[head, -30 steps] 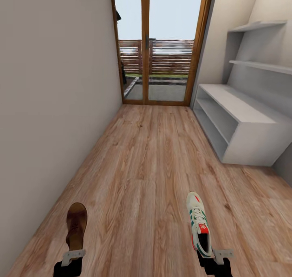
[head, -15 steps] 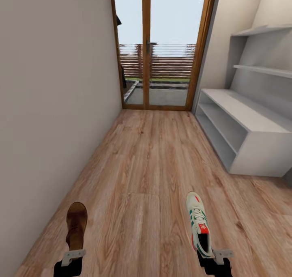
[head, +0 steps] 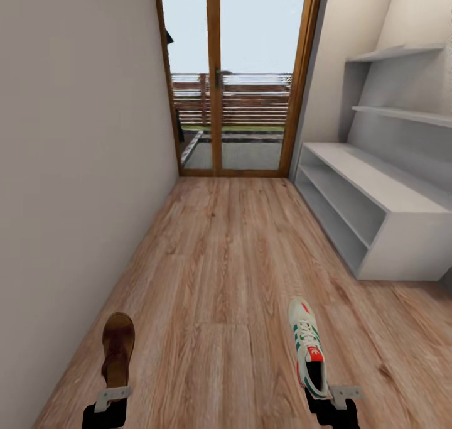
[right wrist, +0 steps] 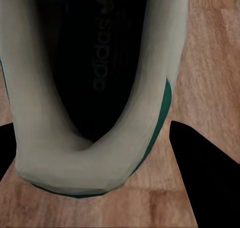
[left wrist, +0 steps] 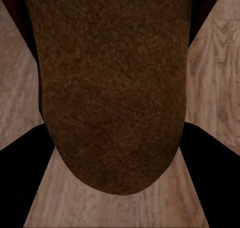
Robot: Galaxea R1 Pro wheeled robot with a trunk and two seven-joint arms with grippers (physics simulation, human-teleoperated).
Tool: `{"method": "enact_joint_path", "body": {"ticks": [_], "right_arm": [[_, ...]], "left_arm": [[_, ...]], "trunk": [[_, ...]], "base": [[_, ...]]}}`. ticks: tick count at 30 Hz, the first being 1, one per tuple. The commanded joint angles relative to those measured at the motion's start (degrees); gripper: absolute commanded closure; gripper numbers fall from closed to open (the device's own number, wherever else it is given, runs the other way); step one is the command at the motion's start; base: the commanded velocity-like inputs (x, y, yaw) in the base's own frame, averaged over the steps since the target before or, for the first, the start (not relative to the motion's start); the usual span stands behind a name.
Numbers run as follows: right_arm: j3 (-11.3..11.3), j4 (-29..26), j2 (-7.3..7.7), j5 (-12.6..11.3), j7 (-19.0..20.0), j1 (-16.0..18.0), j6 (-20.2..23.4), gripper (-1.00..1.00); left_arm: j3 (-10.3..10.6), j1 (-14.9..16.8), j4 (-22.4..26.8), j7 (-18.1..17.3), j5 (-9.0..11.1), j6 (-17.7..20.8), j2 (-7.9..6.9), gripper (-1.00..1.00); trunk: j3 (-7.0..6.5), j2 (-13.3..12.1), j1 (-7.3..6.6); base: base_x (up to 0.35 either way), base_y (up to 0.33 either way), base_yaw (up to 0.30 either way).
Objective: Pick up the two gym shoes and the two sandals from the corridor floor and place them onto the hallstand (shoe rack) in the corridor, making sure they are on the rack and not on the floor. Arrange them so the two gym shoes are next to each other and the two sandals are next to each other.
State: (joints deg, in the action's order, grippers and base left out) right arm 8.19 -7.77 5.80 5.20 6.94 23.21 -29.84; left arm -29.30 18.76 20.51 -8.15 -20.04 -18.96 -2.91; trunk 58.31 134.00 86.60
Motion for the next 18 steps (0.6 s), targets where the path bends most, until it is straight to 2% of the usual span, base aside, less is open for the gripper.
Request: {"method": "enact_joint_path", "body": {"ticks": [1, 7, 18], "right_arm": [[0.51, 0.04, 0.00, 0.51, 0.18, 0.05, -0.20, 1.00], [0.55, 0.04, 0.00, 0.51, 0.27, 0.03, -0.21, 1.00], [0.60, 0.03, 0.09, 0.51, 0.32, 0.03, -0.21, 1.00]], "left_arm": [[-0.50, 0.05, -0.03, -0.46, -0.26, -0.20, 0.02, 1.00], [-0.46, 0.05, -0.03, -0.46, -0.26, -0.20, 0.01, 1.00], [-0.41, 0.05, -0.03, -0.46, -0.35, -0.28, 0.10, 1.00]], "trunk": [[0.01, 0.02, 0.02], [-0.05, 0.02, 0.02], [-0.06, 0.02, 0.02]], "base": [[0.317, 0.146, -0.068], [0.320, 0.109, -0.021], [0.334, 0.010, -0.001]]}}
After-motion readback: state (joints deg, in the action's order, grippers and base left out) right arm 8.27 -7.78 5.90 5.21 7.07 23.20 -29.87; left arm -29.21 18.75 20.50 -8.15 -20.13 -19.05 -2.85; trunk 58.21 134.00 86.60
